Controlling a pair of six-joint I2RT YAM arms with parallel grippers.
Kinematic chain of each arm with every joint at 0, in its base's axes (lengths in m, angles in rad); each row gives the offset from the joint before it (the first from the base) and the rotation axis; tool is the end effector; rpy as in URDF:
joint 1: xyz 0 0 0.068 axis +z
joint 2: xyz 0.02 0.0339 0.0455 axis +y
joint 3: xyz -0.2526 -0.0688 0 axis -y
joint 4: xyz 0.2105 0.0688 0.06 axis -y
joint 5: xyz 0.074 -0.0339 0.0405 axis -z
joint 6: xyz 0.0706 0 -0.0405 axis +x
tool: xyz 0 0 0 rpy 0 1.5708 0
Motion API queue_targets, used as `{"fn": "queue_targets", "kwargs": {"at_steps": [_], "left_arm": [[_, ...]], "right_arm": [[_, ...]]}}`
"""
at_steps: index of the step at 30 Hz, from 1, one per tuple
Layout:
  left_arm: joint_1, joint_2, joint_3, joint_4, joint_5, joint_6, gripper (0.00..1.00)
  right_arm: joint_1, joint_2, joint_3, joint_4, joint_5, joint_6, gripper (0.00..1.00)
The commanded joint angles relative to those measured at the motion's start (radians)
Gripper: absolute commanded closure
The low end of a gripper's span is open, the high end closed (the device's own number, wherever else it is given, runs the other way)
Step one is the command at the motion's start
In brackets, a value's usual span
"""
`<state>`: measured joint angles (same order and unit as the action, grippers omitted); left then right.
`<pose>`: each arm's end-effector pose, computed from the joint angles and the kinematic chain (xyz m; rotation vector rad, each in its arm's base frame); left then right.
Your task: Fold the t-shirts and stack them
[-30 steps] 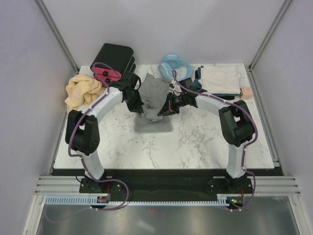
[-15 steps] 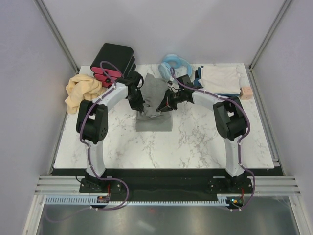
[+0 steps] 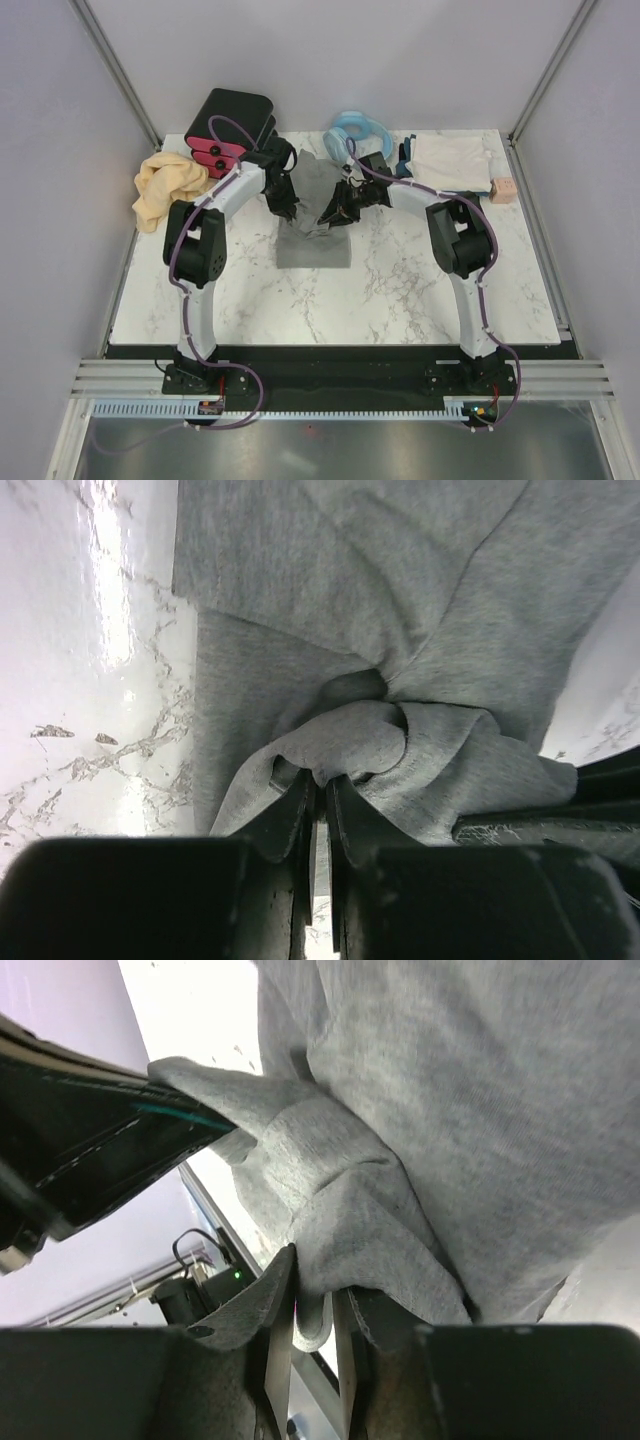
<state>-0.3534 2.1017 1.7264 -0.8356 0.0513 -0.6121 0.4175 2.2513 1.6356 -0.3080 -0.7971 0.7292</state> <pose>0.3896 -0.1476 0.1747 -0.3520 2.8088 -0.3034 0.3998 0.2326 0.1388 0.0419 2.6928 1.4284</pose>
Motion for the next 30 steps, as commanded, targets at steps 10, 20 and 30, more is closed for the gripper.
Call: {"fn": "queue_targets", "kwargs": {"at_steps": [10,20,30], "left_arm": [[0.037,0.107,0.203,-0.037,-0.033,0.052,0.79],[0.048,0.132,0.268,-0.057,-0.056,0.057,0.77],[0.062,0.103,0.341,-0.08,-0.122,0.071,0.68]], "right_arm": [[-0.049,0.065,0.142,0.04,0.03,0.068,0.65],[-0.066,0.12,0.251,0.046,0.045,0.111,0.63],[-0.111,0.097,0.271,0.041,0.052,0.114,0.62]]}}
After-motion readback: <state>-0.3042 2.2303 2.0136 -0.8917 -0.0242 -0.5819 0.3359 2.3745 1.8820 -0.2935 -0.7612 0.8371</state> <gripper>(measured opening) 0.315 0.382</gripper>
